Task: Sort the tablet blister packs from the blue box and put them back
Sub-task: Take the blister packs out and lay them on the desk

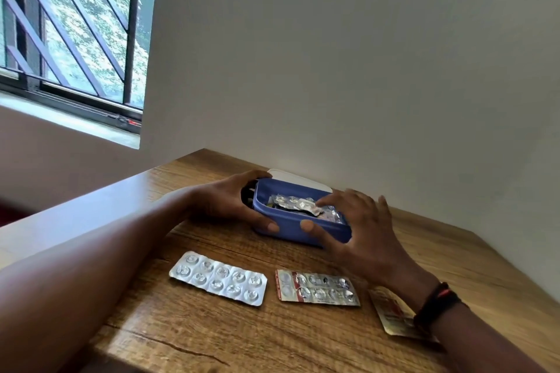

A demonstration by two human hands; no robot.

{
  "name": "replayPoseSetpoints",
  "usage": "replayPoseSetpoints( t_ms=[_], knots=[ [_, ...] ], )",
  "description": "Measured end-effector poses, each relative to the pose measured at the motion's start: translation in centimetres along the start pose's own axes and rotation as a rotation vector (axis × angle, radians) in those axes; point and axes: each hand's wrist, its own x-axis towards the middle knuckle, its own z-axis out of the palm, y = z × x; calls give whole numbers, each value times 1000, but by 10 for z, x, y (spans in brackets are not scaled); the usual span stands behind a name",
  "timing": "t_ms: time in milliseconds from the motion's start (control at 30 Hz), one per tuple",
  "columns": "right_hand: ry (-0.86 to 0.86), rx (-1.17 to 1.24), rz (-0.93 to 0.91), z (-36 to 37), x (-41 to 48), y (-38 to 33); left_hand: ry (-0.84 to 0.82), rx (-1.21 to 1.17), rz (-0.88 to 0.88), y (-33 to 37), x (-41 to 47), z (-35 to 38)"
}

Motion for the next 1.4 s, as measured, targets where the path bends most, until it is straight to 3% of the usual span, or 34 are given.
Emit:
replayPoseSetpoints(
  t_ms=[200, 567, 700, 933, 1400],
  knots=[
    [-128, -52, -38, 6, 3, 3, -5, 8, -6, -1, 1, 0],
    [-60, -6, -55, -4, 4, -3, -7, 22, -17, 3, -1, -1],
    [126, 309, -2, -12, 7, -4, 1, 27, -23, 2, -2, 0],
    [236, 734, 183, -25, 12, 5, -6, 1, -8, 3, -2, -1],
    [243, 888, 153, -34, 11, -1, 2, -5, -17, 2, -2, 0]
  ],
)
